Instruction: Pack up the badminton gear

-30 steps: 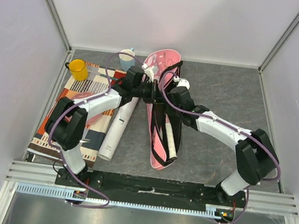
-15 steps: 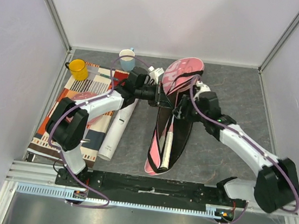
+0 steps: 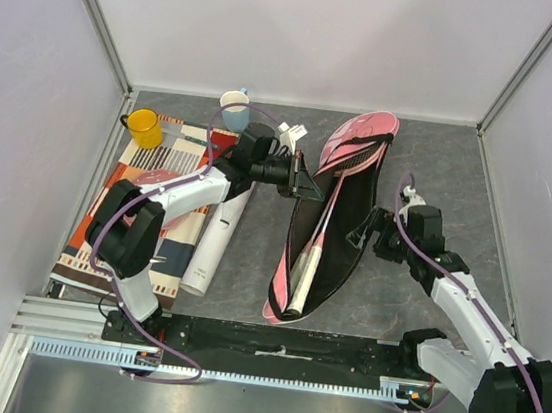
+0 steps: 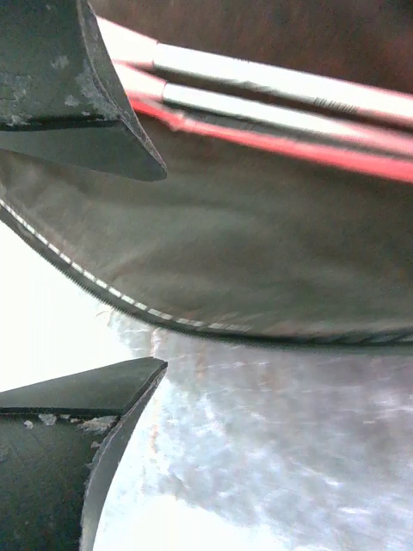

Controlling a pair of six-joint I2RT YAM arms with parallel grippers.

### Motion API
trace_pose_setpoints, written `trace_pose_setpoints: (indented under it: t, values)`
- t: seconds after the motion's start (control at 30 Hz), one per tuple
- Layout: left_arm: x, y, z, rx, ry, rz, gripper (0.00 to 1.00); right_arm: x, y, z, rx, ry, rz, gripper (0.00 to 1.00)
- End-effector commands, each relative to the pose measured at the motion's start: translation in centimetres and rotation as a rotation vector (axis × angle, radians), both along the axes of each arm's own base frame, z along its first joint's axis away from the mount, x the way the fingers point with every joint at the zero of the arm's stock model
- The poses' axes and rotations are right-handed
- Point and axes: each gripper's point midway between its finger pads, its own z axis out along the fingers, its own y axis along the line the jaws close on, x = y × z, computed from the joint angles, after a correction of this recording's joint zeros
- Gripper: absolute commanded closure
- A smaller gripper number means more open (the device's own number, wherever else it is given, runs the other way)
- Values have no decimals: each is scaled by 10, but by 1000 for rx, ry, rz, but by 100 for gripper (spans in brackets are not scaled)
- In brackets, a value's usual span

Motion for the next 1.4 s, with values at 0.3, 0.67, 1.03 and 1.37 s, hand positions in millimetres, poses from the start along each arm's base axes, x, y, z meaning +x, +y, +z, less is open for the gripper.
trace_pose_setpoints:
  t: [0.3, 0.67, 1.03, 1.37]
  values:
    - [-2, -11, 72, -171, -105, -59, 98, -22, 43, -32, 384, 39, 34, 20]
    - [6, 5, 30, 14, -117, 19, 98, 7, 18, 43, 147, -172, 10, 100]
    - [12, 40, 7, 224, -157, 177, 98, 4, 24, 12, -31, -73, 128, 100]
    - [-2, 27, -28, 203, -88, 127, 98, 3, 50, 27, 55, -111, 233, 83]
